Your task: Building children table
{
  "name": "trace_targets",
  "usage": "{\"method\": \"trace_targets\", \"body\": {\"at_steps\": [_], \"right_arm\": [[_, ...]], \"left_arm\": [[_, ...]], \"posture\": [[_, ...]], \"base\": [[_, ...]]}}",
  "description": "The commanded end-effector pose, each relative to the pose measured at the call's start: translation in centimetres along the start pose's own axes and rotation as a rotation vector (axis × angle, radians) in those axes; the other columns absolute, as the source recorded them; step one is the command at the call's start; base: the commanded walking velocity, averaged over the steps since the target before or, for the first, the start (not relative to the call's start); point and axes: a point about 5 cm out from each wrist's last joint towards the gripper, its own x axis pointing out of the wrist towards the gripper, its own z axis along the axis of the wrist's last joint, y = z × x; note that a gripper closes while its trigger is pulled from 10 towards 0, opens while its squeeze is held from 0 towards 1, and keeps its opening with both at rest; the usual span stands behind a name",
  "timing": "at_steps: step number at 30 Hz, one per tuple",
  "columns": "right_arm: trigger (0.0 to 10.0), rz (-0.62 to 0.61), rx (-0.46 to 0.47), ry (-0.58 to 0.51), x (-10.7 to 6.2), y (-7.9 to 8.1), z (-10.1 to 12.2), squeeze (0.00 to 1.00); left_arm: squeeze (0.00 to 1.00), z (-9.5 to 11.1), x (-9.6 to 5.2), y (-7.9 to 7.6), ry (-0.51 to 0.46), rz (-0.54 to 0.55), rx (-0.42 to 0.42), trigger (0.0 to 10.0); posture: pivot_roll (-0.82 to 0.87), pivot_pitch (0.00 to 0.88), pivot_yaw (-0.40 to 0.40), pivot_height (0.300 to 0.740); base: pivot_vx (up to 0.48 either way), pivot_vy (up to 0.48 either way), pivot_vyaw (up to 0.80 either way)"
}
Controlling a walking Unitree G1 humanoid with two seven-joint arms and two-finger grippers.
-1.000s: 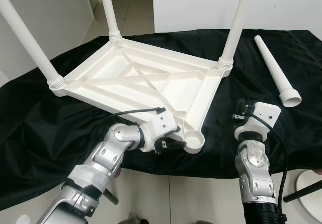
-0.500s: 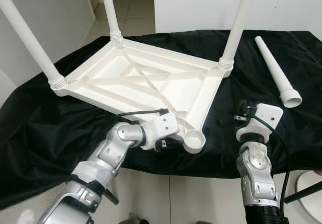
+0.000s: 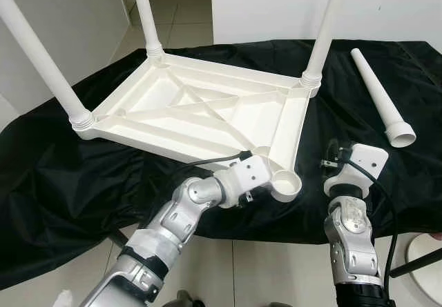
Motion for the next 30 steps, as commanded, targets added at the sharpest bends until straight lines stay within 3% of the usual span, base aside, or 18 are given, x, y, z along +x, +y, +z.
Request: {"method": "trace_targets", "body": {"at_steps": [1,9,18,25,30], "right_arm": [[10.0,-0.01,0.005,-0.002,0.4,-0.2,0.2,0.0],[10.0,-0.025,-0.002,-0.014,0.8,-0.5,0.4,0.0],[10.0,-0.038,-0.001,-0.013,0.7,-0.6,0.3,0.0],[10.0,-0.042,0.0,-0.016,0.8,-0.6,0.4,0.0],[10.0,-0.027,-0.007,-0.008,0.6,-0.8,0.0,0.0]], "left_arm": [[0.0,0.2,0.8,-1.0,0.002,-0.001,0.008,10.0],[0.0,2.4,2.5,-2.4,-0.066,-0.043,0.028,10.0],[0.0,4.0,3.6,-2.3,-0.096,-0.035,0.049,10.0],[0.0,5.0,3.2,-1.0,-0.133,-0.009,0.026,10.0],[0.0,4.9,1.1,1.0,-0.168,-0.033,-0.016,10.0]], "posture": [[-0.11,0.032,0.096,0.74],[-0.11,0.031,0.109,0.74],[-0.12,0.028,0.121,0.74],[-0.12,0.024,0.121,0.74],[-0.11,0.021,0.117,0.74]], "base": [[0.0,0.0,0.0],[0.0,0.0,0.0],[0.0,0.0,0.0],[0.0,0.0,0.0],[0.0,0.0,0.0]]}}
